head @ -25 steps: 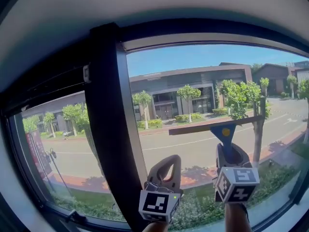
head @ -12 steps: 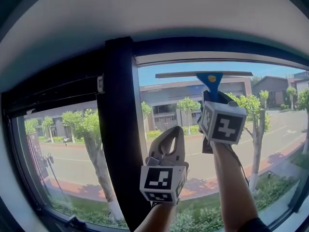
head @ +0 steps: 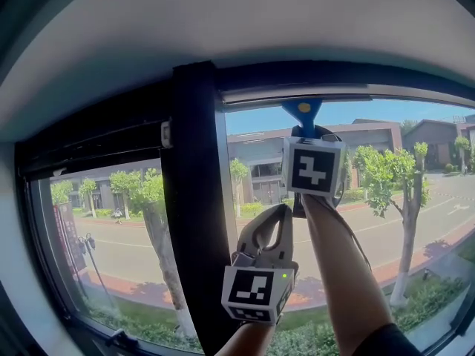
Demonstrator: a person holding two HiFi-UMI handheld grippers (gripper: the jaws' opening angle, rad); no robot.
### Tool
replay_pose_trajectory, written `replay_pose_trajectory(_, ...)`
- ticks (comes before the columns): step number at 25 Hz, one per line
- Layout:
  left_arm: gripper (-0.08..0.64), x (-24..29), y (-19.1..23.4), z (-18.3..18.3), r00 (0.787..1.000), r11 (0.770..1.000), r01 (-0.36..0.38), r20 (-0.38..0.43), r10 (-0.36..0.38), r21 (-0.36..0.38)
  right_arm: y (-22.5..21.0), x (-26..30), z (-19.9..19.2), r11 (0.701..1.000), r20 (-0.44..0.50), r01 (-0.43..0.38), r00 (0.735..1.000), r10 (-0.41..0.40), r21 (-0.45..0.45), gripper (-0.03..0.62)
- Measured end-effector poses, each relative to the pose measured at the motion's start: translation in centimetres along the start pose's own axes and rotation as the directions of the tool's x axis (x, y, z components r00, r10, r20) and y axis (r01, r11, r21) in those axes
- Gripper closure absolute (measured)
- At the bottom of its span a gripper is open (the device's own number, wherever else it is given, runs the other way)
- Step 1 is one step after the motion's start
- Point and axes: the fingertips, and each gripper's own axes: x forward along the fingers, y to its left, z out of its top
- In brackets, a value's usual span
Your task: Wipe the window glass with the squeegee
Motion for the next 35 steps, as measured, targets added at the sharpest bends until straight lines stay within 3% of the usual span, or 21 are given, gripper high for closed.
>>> replay_pose_trajectory(12,0.565,-0.5,0.1,-1.3,1.0,1.0,-0.012,-0.012,0.012,-0.016,-0.6,0.8,-1.0,1.0,-0.01,0.005,1.0,-0.005,0.019,0.465)
replay_pose_trajectory(20,0.565,-1.9,0.1,-0.5,0.999,0.999,-0.037,0.025,0.038,-0.039,-0.7,-0.2,-2.7,1.0,-0.029,-0.016,0.999,0.016,0.011,0.465)
replay_pose_trajectory(35,0.565,-4.1,-0.7,-1.4,0.998,0.997,-0.061,-0.026,0.06,-0.057,-0.4,-3.5,-6.8,0.999,-0.1,-0.044,0.994,0.046,0.023,0.465)
